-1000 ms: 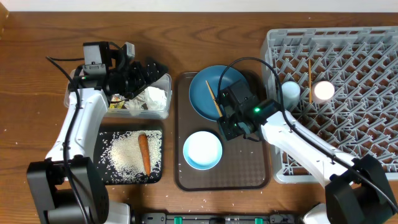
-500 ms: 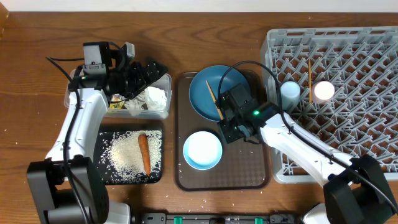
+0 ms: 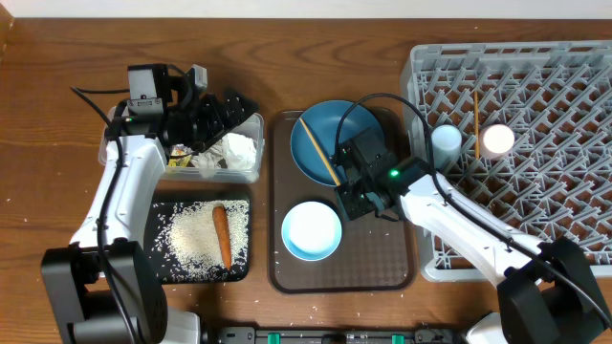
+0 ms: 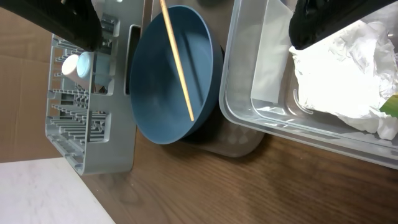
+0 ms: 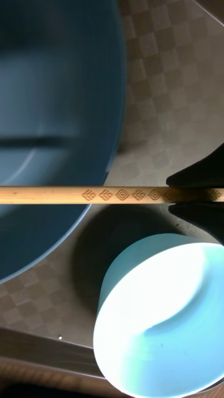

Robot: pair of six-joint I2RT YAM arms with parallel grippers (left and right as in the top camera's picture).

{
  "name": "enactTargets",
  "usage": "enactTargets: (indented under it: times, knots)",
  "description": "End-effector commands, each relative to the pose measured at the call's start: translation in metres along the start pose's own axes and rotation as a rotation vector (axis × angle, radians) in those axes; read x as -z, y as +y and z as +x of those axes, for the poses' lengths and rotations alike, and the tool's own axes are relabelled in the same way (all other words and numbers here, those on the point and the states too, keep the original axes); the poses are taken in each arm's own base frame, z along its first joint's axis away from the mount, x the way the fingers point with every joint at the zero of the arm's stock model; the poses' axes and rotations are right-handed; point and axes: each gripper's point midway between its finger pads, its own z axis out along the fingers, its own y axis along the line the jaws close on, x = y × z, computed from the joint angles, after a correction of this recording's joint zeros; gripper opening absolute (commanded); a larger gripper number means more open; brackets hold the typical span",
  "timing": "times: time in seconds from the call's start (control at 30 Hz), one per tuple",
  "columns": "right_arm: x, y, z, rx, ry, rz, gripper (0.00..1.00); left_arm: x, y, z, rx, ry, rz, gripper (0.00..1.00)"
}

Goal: Sort waste into correct bins and load items into the dishwasher rack
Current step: 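Grasp the second chopstick on the blue plate with the right gripper, then carry the second chopstick into the rack and release it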

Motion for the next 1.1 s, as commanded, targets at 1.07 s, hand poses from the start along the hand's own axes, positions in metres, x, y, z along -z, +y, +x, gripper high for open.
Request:
enactTargets:
  times: [1.07]
  knots:
    - [0.156,-0.153,-0.023,-0.076,-0.318,0.664,0.01,0.003,-0.003,-0.002,0.006,-0.003,0.013,0.98]
